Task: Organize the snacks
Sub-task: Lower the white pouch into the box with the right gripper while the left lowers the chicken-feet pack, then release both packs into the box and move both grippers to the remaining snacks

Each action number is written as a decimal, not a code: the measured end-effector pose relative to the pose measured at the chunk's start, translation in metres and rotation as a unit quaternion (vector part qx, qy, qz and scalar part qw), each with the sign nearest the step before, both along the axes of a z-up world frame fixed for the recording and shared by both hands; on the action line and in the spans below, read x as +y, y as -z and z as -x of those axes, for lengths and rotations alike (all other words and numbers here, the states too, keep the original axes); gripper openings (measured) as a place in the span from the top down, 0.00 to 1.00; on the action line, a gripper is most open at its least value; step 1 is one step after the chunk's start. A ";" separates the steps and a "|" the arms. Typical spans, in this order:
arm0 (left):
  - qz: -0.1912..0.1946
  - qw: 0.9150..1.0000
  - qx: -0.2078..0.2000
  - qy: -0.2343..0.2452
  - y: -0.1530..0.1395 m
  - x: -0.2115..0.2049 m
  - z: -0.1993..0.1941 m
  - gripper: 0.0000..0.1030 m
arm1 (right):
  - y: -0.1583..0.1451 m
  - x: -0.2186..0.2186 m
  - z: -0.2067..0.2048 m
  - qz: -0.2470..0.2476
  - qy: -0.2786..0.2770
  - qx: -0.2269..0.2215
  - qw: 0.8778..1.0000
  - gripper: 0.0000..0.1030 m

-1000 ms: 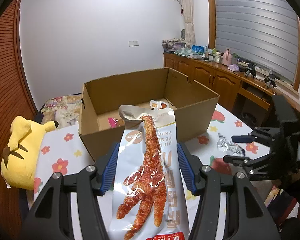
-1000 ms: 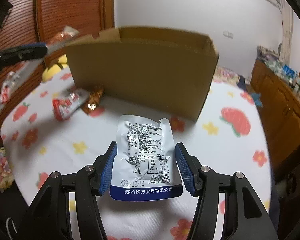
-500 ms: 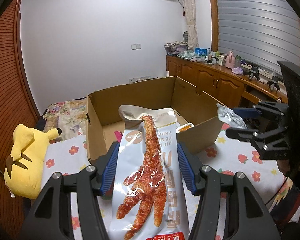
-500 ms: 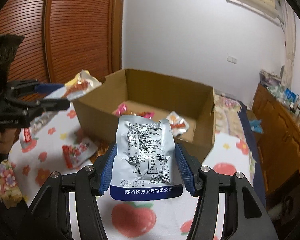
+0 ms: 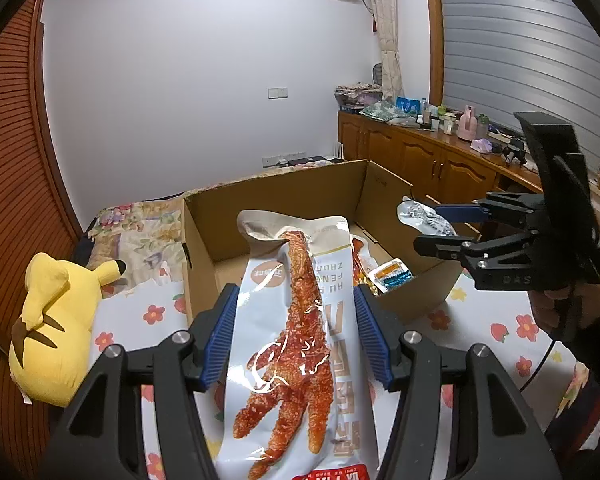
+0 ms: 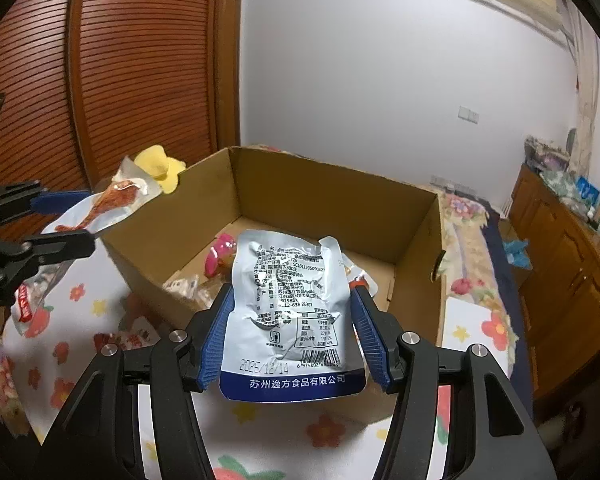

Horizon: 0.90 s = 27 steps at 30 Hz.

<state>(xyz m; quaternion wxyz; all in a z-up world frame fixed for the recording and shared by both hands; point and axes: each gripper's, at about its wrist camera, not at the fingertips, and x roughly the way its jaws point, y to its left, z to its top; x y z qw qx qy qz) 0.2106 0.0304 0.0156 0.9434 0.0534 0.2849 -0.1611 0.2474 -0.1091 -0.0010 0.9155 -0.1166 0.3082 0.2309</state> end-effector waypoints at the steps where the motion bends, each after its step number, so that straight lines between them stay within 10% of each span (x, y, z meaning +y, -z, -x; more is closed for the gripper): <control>1: 0.000 1.000 0.000 0.000 -0.001 0.000 -0.001 0.44 | 0.001 0.000 -0.004 -0.001 0.003 0.002 1.000 0.43; 27: -0.001 0.999 0.025 -0.023 0.006 -0.017 -0.072 0.38 | 0.007 -0.008 -0.015 -0.015 0.001 0.005 1.000 0.32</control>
